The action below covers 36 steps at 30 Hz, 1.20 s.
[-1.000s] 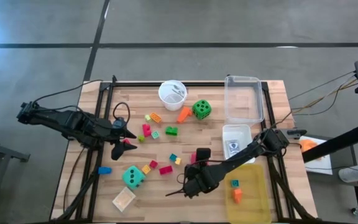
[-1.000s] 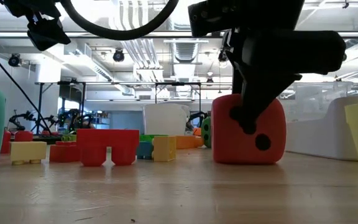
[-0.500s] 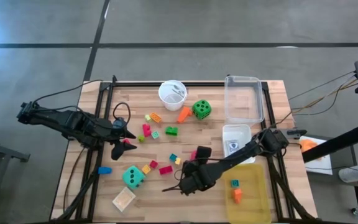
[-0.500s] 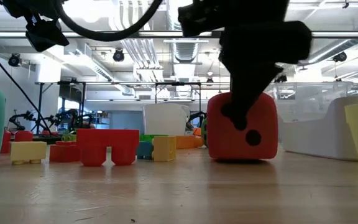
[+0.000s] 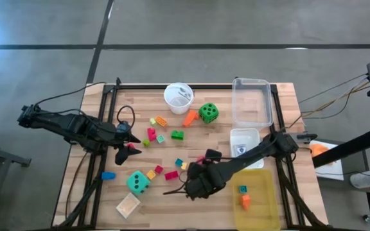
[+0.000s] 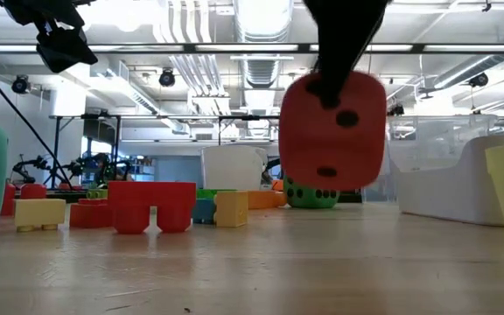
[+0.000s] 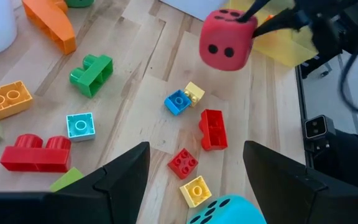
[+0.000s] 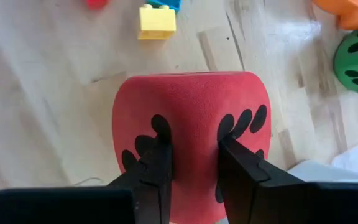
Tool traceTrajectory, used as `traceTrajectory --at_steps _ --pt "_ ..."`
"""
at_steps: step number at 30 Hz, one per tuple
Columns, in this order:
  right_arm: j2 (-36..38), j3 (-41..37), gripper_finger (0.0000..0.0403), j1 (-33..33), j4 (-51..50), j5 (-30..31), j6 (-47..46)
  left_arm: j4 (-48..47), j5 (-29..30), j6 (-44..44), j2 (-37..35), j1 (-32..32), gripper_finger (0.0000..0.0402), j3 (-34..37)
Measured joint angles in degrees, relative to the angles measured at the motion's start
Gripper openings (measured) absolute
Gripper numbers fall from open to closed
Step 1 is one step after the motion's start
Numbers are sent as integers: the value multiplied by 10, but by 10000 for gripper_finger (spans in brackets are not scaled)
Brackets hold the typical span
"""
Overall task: Pick & Place Toys
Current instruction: Put the red dice into the transparent bin
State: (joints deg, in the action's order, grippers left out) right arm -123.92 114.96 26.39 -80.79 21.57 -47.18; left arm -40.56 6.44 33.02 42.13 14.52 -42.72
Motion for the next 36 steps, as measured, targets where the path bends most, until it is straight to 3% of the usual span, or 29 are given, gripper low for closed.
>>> traceTrajectory --at_steps 7,16,28,36 --pt "61 16 79 -9 -38 56 -28 0 0 0 0 0 263 0" --pt "186 -14 77 -55 -95 115 -138 0 0 0 0 0 263 0" --pt "309 -102 75 -163 -92 116 -161 0 0 0 0 0 263 0" --pt "347 -158 75 -263 -93 114 -153 0 0 0 0 0 263 0"
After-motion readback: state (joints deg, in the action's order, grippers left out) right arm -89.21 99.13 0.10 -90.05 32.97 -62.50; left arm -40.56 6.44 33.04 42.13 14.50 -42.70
